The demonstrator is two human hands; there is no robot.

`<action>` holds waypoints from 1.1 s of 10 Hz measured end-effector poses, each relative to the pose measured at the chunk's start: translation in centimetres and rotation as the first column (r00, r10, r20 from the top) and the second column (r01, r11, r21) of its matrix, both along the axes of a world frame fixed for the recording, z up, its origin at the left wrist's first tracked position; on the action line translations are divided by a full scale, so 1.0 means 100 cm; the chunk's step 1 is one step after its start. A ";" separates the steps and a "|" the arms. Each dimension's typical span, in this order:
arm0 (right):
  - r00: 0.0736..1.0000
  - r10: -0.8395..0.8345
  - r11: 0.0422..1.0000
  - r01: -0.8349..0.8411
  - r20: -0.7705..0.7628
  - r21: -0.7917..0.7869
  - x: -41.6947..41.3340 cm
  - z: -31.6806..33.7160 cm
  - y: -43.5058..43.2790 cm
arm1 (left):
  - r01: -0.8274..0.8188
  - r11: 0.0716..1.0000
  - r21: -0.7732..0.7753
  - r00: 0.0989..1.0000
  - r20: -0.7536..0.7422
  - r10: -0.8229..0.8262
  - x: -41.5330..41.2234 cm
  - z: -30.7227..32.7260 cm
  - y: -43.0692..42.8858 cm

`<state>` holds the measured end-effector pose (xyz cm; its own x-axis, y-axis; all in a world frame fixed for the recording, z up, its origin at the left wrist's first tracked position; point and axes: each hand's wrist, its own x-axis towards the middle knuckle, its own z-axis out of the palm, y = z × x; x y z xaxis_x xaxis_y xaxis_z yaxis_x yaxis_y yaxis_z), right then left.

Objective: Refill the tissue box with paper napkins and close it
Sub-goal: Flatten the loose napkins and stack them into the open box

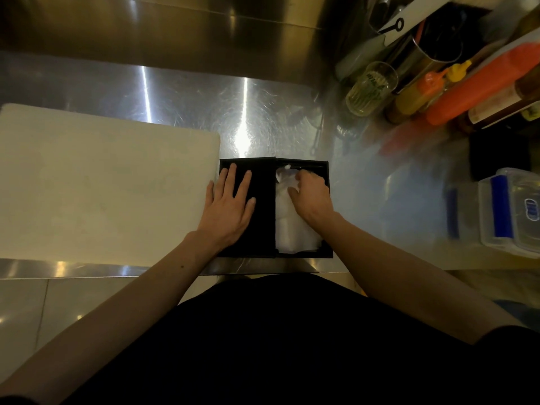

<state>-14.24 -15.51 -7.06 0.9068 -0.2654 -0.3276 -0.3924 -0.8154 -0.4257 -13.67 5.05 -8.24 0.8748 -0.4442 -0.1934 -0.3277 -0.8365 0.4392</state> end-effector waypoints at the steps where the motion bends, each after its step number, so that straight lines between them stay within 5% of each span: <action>1: 0.999 -0.028 0.999 0.027 0.022 0.046 -0.002 -0.001 0.003 | 0.003 1.000 0.000 1.000 -0.004 -0.003 0.000 0.002 0.000; 7: 0.986 -0.129 0.990 0.121 0.108 0.079 -0.002 -0.008 0.011 | -0.004 1.000 0.031 1.000 -0.017 0.004 -0.001 0.003 -0.001; 11: 0.992 -0.053 0.998 0.050 0.116 0.032 -0.006 -0.008 0.006 | -0.009 1.000 0.019 1.000 -0.029 0.009 -0.002 0.002 -0.001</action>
